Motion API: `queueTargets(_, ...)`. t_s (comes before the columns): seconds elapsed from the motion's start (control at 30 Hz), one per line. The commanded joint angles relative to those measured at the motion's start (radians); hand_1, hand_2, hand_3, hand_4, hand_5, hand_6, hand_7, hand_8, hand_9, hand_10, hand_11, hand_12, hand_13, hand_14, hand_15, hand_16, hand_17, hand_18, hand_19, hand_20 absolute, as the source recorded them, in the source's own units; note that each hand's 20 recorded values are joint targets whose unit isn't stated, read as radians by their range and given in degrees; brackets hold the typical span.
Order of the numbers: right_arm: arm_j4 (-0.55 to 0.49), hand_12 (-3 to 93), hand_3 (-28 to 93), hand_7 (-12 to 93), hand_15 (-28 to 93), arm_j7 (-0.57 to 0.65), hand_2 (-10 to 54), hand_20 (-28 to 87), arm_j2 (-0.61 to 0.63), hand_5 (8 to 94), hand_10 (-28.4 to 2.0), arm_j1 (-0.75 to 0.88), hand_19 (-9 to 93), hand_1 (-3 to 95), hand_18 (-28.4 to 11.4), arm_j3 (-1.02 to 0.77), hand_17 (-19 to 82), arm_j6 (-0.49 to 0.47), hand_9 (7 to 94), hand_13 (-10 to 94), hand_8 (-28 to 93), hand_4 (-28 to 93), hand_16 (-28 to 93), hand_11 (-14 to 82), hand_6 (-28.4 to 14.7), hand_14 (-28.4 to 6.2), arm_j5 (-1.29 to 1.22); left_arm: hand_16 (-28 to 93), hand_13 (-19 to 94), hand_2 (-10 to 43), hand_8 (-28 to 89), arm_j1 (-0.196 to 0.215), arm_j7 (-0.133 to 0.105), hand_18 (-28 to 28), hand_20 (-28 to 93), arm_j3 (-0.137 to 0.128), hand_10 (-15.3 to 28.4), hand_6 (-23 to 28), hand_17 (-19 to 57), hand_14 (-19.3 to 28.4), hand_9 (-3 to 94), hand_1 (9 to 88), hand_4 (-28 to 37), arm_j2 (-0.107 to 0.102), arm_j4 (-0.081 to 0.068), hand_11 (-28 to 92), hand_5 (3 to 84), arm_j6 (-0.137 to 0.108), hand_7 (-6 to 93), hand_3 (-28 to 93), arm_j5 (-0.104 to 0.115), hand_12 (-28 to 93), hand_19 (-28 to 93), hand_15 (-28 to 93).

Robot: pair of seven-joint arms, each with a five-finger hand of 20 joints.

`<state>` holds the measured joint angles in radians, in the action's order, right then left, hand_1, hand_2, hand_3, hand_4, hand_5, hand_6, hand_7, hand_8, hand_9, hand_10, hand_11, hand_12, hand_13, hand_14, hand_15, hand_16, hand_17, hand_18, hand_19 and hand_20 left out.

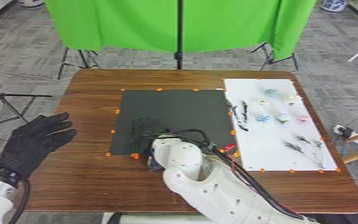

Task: Arrange flowers

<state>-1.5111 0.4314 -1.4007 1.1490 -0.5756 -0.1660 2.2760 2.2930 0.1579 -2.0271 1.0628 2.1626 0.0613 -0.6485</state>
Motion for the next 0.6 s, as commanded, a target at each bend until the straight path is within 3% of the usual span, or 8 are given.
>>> queueTargets(0.03,0.011,32.3,87,65,67,0.021,-4.6,26,-0.01,80.3,-8.2,0.024,89,33.7,-18.8,0.004,42,-0.015,93.4,88,-10,-25,31,48.7,-1.6,-6.0,0.008,-7,28,4.4,-11,0.002,0.014,23.7,-1,0.009,15.4,6.9,-6.2,18.3,34.6,26.0,-28.3,-0.004,-0.009,33,40.9,0.008,23.8,73,0.005,15,61,50)
queueTargets(0.1,0.016,31.8,86,65,66,0.028,-4.6,26,-0.01,80.8,-8.3,0.023,89,32.4,-18.8,0.004,42,-0.007,93.5,88,-18,-25,31,47.7,-0.8,-5.9,0.005,-7,28,4.4,-11,-0.005,0.019,23.8,-1,0.011,15.4,6.9,-6.2,18.3,34.6,26.0,-28.3,-0.003,-0.013,33,40.9,0.013,23.8,73,0.004,15,61,50)
queueTargets(0.4,0.018,31.7,84,64,65,0.089,-3.2,26,-0.015,80.7,-8.3,0.013,89,28.2,-19.1,-0.005,42,0.025,93.7,88,-19,-26,31,46.1,-0.6,-6.1,0.014,-7,28,4.4,-11,-0.004,0.027,23.8,-1,0.008,15.4,7.0,-6.2,18.4,34.6,25.9,-28.3,0.009,-0.011,33,40.8,0.016,23.7,73,-0.001,15,61,50)
queueTargets(0.53,-0.002,31.7,83,63,65,0.1,-3.3,26,0.002,80.7,-8.3,-0.008,89,25.4,-19.1,0.0,42,0.032,93.7,88,-18,-26,31,45.7,-0.5,-6.0,0.037,-7,28,4.4,-11,0.006,0.015,23.7,-1,0.003,15.4,7.0,-6.2,18.4,34.6,26.0,-28.3,0.022,-0.006,33,40.8,0.016,23.7,73,-0.004,15,61,50)
queueTargets(0.6,-0.023,31.5,83,63,65,0.088,-3.4,26,0.021,80.7,-8.4,-0.026,89,22.2,-19.4,0.002,42,0.033,93.7,89,-18,-26,30,45.5,-0.5,-5.9,0.053,-7,28,4.4,-11,0.021,-0.003,23.7,-1,-0.004,15.6,6.9,-6.2,18.4,34.7,25.9,-28.3,0.033,0.0,33,40.7,0.013,23.8,73,-0.006,15,61,50)
